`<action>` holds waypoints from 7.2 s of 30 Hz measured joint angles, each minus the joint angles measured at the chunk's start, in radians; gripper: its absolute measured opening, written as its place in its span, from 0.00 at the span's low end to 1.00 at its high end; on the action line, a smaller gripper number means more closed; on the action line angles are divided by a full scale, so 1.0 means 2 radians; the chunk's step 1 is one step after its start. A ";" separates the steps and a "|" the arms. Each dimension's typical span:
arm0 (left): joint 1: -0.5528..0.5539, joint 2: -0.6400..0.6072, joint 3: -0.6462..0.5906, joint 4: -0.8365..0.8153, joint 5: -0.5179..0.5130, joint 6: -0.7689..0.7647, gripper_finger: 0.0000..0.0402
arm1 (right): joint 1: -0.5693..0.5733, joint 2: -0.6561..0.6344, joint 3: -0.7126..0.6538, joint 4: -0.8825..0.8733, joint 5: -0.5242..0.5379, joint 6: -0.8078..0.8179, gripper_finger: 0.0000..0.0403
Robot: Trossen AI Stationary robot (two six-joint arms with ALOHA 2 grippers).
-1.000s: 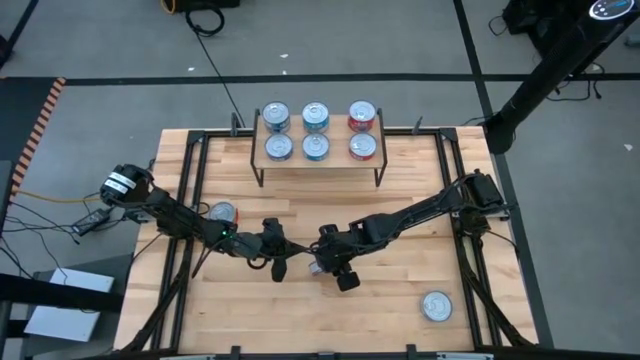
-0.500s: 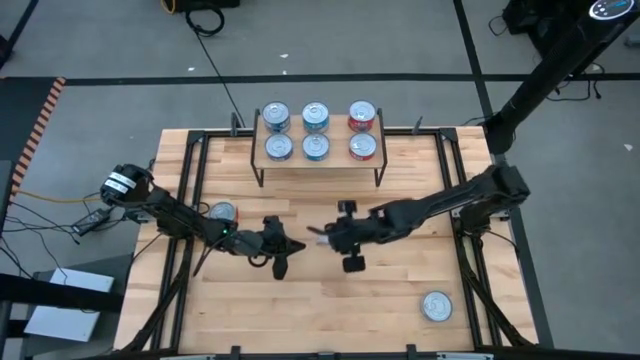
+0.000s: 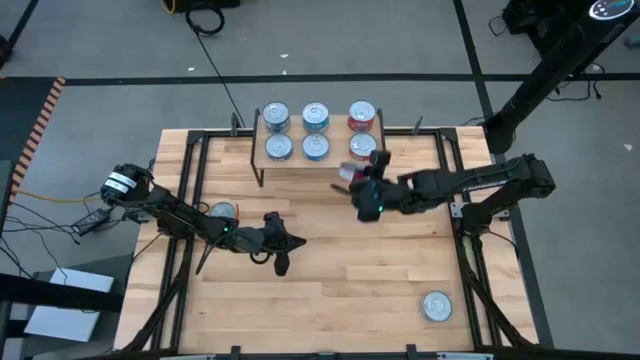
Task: Stack canned seafood by type on shelf
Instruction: Stack the red tuna can on top of the other red tuna can on the shelf, then stack the yellow-blue tuna can on top of the yellow-blue tuna can on the shelf
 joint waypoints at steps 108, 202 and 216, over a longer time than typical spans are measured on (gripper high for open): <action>0.031 -0.006 0.018 -0.008 0.134 -0.004 0.00 | -0.026 -0.100 -0.042 -0.046 -0.299 0.220 0.04; 0.019 -0.003 0.162 -0.679 -0.039 -0.333 0.00 | 0.161 -0.168 -0.296 0.250 -0.158 0.494 0.01; -0.014 0.003 0.056 -0.415 0.046 -0.393 0.00 | 0.161 -0.168 -0.296 0.250 -0.164 0.492 0.01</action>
